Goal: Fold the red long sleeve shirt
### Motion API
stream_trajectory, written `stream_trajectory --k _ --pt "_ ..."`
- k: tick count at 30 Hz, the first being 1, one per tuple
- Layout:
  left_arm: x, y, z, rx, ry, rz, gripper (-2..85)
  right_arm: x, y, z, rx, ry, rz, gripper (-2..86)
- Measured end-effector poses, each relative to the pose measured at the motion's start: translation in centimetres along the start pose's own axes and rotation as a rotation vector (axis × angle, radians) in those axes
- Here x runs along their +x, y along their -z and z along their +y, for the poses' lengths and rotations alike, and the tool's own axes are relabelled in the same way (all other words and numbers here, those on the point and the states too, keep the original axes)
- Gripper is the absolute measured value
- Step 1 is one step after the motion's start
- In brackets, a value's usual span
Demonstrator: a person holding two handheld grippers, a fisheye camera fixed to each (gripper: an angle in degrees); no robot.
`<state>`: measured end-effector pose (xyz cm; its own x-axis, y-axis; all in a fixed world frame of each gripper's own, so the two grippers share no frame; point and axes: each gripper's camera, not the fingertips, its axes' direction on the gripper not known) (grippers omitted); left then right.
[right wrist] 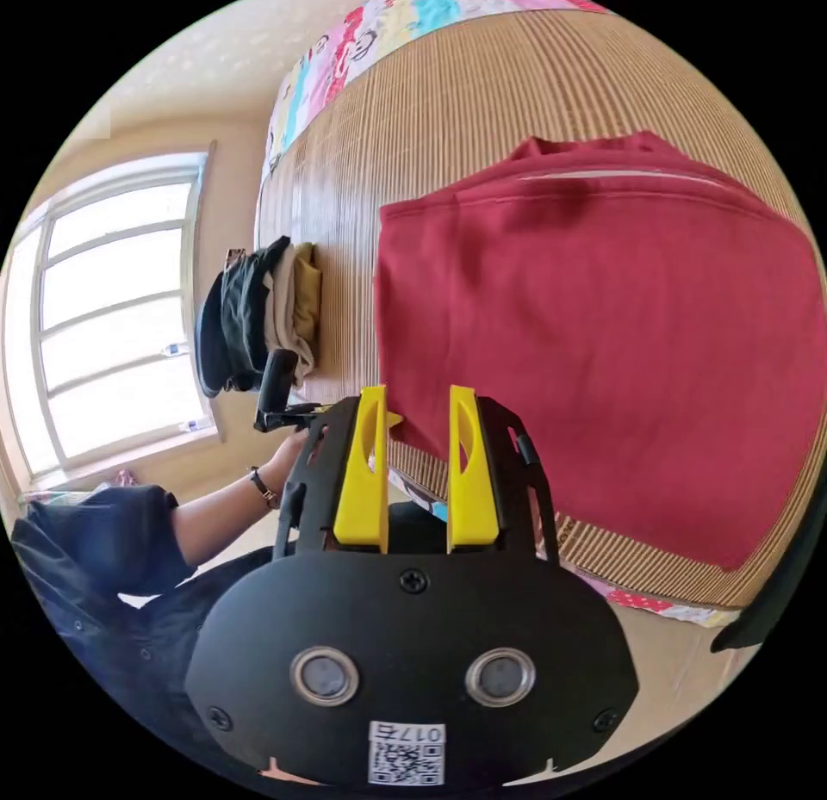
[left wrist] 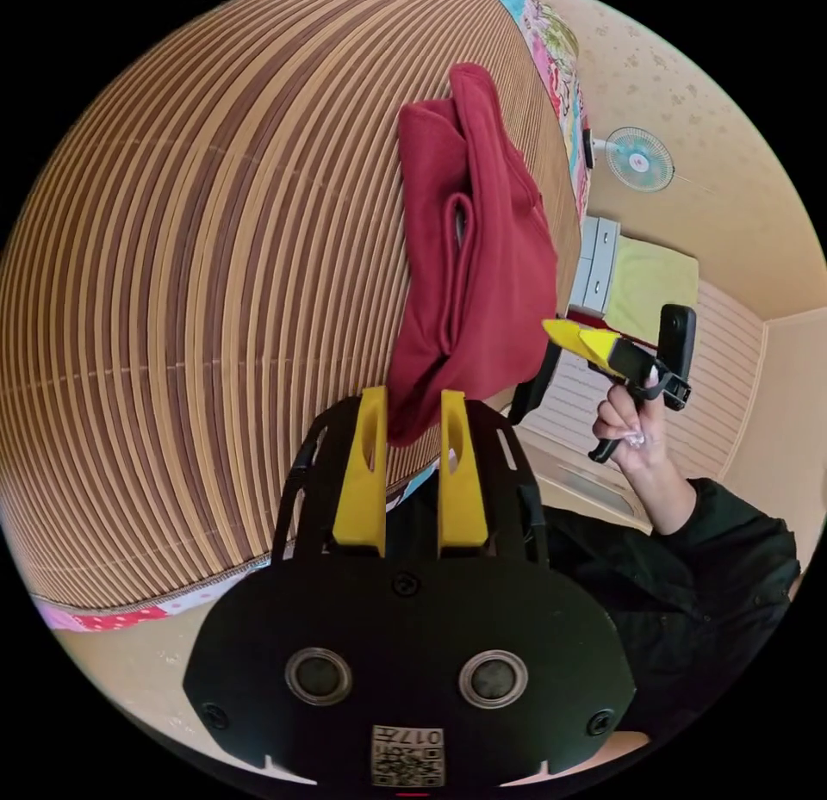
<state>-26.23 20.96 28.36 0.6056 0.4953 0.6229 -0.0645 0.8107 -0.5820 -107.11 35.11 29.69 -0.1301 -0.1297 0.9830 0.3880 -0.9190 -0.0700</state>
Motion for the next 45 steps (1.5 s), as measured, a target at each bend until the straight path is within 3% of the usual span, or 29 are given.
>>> stream_trajectory --k 9,13,19,23,26,30,34,37,40,45 --pt "4.1 -0.5 2.5 0.118 -0.046 0.015 5.0 -10.8 -13.7 -9.0 -0.240 -0.010 0.400 17.1" --pt "5.9 -0.8 3.3 0.169 -0.022 -0.004 4.6 -14.0 -20.0 -9.5 -0.335 0.075 0.827 15.7" --pt "8.1 -1.9 3.6 0.169 -0.026 -0.076 3.5 -13.3 -24.8 -8.7 -0.501 0.144 1.032 11.3" --pt "9.7 -1.3 4.2 0.216 -0.165 0.026 3.2 -12.7 -21.6 -8.6 -0.448 0.110 0.929 8.6" --pt "9.8 -1.0 4.4 0.220 -0.190 0.036 9.4 -9.5 -14.0 -7.0 -0.270 0.067 0.635 8.1" --pt "9.2 -1.1 4.9 0.255 -0.152 -0.004 10.0 -0.9 -1.7 -1.9 -0.048 0.096 0.144 7.9" --pt "9.3 -2.2 5.5 0.284 -0.063 -0.038 10.0 8.5 8.6 5.5 0.136 0.161 -0.084 7.8" --pt "10.7 -3.7 5.0 0.270 -0.031 -0.080 10.0 15.9 13.5 10.7 0.264 0.124 -0.177 7.9" --pt "13.3 -5.7 3.5 0.242 -0.025 -0.152 10.0 23.5 15.4 14.7 0.309 -0.006 -0.142 8.2" --pt "17.4 -11.1 -0.6 0.203 0.005 -0.194 10.0 33.6 15.9 18.6 0.228 -0.242 -0.003 11.3"
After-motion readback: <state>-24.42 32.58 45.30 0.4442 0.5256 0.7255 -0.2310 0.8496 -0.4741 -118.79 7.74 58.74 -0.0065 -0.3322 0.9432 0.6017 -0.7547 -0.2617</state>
